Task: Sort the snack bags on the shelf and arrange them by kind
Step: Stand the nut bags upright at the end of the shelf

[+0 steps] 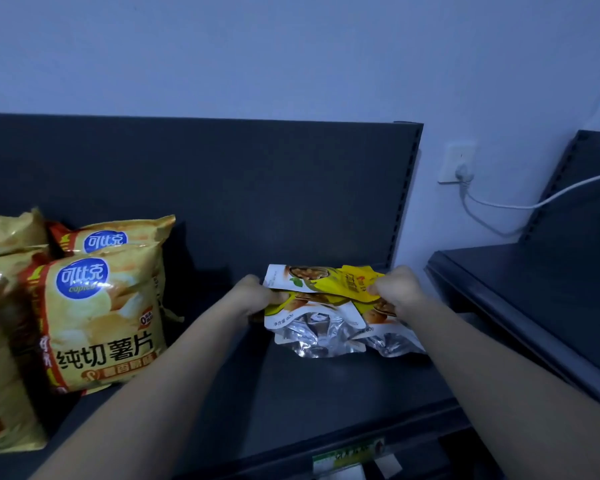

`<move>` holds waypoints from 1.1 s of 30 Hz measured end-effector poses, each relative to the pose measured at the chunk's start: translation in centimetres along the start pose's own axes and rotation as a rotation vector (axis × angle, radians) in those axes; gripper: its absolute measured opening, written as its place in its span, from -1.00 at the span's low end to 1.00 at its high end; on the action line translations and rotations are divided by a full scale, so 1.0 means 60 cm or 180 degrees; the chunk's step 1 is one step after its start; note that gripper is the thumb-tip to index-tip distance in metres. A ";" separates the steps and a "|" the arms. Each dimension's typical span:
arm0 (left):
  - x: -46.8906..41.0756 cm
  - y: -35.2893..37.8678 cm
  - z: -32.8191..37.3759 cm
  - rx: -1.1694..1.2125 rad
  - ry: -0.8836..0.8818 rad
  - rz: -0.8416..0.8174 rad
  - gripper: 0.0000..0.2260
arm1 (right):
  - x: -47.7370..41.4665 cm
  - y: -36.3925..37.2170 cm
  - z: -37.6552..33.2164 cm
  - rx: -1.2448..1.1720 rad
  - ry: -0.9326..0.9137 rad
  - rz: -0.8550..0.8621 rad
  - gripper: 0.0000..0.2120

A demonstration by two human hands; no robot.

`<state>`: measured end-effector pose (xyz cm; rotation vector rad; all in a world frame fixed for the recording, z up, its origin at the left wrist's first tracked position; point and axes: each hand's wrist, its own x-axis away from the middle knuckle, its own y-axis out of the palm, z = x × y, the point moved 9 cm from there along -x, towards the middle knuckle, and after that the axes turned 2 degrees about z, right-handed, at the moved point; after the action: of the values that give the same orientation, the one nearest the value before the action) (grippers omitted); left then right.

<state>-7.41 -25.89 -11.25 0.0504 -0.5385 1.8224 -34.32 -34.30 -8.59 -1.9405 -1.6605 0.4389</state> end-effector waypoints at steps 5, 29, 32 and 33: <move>0.004 -0.019 0.001 0.0696 -0.0063 0.0371 -0.85 | 0.001 -0.004 -0.053 -0.1124 -0.0260 -0.0062 -0.75; 0.134 -0.106 0.061 0.1727 0.1100 -0.0016 -0.47 | 0.169 -0.033 -0.198 -0.0775 -0.2866 -0.0543 -0.84; 0.147 -0.110 0.081 0.1663 0.1435 0.0224 -0.24 | 0.176 -0.032 -0.196 -0.0705 -0.2937 -0.0253 -0.87; 0.150 -0.111 0.083 0.1652 0.1502 0.0331 -0.30 | 0.177 -0.034 -0.195 -0.0755 -0.2953 -0.0177 -0.87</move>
<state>-5.39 -18.31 -1.85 -0.0569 0.2724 1.9494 -27.31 -25.93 3.03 -1.9684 -2.3925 1.3165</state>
